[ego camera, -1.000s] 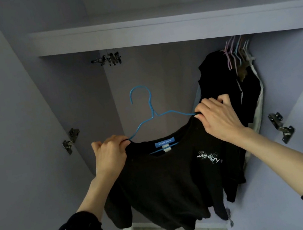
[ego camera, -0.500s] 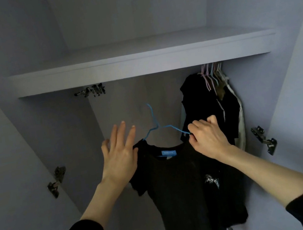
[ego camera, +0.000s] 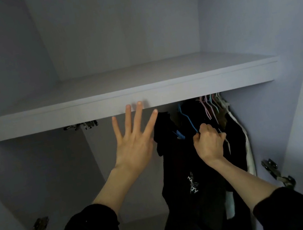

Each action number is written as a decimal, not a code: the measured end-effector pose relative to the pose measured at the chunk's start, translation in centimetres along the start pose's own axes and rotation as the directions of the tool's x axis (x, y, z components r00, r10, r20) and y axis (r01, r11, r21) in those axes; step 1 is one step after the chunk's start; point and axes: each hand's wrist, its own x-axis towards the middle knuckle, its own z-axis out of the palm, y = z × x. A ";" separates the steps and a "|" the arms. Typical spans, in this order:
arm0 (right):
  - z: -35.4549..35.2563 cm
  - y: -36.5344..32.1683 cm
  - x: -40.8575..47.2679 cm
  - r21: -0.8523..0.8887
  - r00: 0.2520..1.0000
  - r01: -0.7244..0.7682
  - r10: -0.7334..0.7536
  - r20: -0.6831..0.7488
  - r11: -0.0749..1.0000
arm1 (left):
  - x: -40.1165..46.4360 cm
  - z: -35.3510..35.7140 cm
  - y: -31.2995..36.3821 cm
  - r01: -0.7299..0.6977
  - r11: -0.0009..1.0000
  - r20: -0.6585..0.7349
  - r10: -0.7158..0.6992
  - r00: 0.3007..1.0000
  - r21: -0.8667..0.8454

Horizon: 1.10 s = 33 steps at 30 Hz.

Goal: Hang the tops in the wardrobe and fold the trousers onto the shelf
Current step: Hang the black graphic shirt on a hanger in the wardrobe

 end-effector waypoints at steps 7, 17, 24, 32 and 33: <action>2.8 -0.1 5.5 0.075 0.999 -0.036 0.038 -0.033 0.997 | 2.6 2.6 0.7 0.009 0.998 -0.101 -0.002 0.995 0.063; 5.3 2.0 8.5 0.002 0.973 -0.176 0.174 0.155 0.984 | 2.7 4.2 0.3 0.026 0.986 -0.139 -0.004 0.990 0.163; 4.2 2.8 8.9 -0.038 0.956 -0.218 0.222 0.195 0.975 | 2.6 4.4 0.4 0.036 0.986 -0.128 -0.015 0.992 0.164; 1.7 5.7 9.5 -0.070 0.924 -0.312 0.320 0.211 0.948 | 2.5 4.0 0.7 0.062 0.983 -0.101 -0.044 0.994 0.174; 1.3 5.4 9.5 -0.085 0.904 -0.325 0.336 0.264 0.942 | 2.5 3.9 0.7 0.062 0.982 -0.099 -0.046 0.994 0.176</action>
